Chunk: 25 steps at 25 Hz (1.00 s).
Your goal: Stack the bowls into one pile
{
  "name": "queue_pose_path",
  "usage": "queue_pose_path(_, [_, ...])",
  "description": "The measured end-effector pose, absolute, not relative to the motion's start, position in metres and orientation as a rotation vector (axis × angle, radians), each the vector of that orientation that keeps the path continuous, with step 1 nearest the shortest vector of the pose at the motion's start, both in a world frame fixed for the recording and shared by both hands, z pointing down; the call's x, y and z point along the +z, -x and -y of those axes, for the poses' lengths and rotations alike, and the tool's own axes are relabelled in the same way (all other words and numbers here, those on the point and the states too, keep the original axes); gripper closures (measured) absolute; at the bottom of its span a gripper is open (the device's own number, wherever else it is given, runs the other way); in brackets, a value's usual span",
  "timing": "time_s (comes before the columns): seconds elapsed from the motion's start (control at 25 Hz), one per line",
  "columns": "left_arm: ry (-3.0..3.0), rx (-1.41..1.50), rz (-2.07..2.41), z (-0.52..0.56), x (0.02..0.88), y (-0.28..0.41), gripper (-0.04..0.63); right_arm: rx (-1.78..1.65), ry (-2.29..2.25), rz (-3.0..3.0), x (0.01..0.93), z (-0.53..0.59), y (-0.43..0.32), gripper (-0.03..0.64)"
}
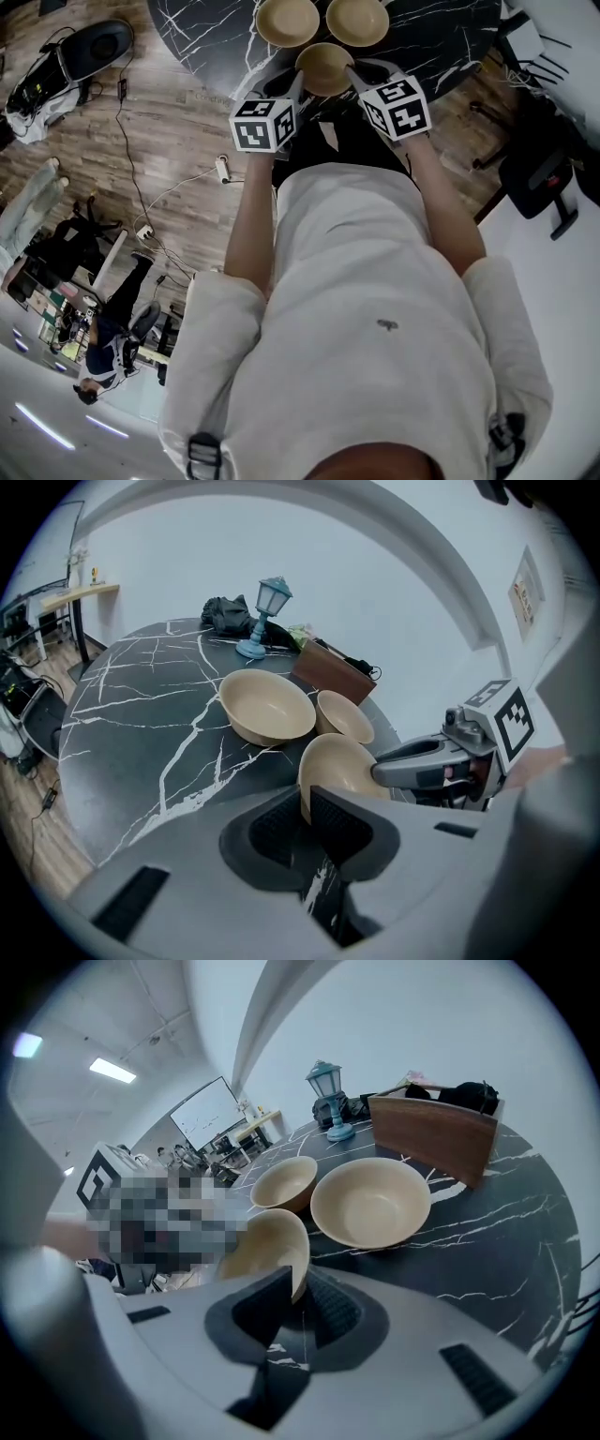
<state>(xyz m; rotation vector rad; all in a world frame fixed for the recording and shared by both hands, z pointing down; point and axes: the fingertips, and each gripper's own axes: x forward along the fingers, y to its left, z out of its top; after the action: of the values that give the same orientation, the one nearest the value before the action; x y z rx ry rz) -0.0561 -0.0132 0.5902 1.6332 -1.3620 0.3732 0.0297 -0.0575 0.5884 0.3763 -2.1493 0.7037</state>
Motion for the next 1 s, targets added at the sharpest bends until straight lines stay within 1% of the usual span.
queue_pose_path(0.32, [-1.628,0.377,1.339,0.009,0.585,0.049,0.571,0.731,-0.372,2.161,0.582,0.058,-0.035,0.589])
queue_pose_path(1.0, [-1.761,0.325,1.359,0.046,0.528,0.050,0.574,0.675,-0.460,2.260,0.527,0.092,-0.037,0.592])
